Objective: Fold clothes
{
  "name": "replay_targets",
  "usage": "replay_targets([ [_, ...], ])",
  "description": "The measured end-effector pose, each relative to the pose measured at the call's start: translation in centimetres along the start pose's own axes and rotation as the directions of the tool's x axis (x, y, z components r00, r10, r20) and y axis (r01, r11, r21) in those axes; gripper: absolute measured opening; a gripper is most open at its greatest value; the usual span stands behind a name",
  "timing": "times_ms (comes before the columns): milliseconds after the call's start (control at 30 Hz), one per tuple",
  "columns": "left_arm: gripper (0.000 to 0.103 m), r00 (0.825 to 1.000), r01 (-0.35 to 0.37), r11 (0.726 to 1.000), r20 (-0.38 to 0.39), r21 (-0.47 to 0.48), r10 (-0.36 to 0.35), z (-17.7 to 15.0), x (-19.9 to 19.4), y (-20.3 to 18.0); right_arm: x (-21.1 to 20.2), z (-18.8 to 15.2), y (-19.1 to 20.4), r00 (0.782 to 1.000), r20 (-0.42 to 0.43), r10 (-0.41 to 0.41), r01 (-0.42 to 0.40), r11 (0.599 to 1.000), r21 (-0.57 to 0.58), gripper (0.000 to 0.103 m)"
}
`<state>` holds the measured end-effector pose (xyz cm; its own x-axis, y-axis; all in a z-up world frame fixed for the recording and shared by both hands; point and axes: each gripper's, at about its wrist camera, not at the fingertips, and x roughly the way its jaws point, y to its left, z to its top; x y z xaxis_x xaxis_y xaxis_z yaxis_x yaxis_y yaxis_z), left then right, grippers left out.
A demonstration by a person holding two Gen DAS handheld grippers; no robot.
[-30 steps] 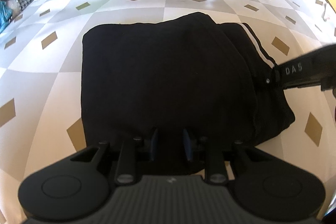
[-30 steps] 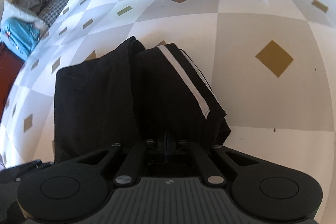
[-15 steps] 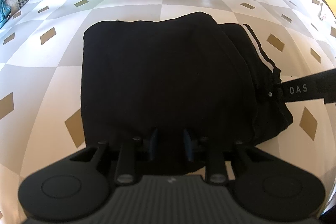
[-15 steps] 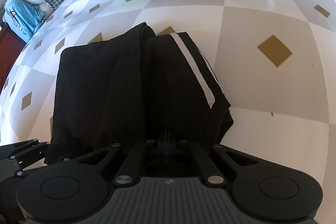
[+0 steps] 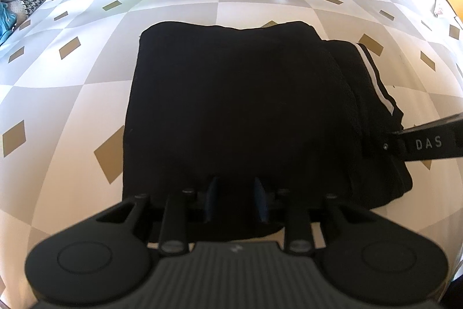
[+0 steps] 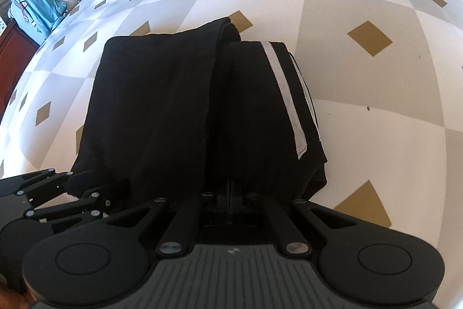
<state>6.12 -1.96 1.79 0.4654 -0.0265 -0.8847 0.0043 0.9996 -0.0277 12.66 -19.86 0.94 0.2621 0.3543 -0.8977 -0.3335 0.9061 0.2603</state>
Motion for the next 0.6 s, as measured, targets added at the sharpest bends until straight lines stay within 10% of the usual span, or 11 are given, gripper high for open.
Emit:
replay_targets([
  [600,0.027,1.000,-0.015,1.000,0.019,0.013,0.015,-0.21,0.15,-0.28,-0.21,-0.22,0.42,1.000,0.009,-0.012,0.013,0.998,-0.054,0.000],
])
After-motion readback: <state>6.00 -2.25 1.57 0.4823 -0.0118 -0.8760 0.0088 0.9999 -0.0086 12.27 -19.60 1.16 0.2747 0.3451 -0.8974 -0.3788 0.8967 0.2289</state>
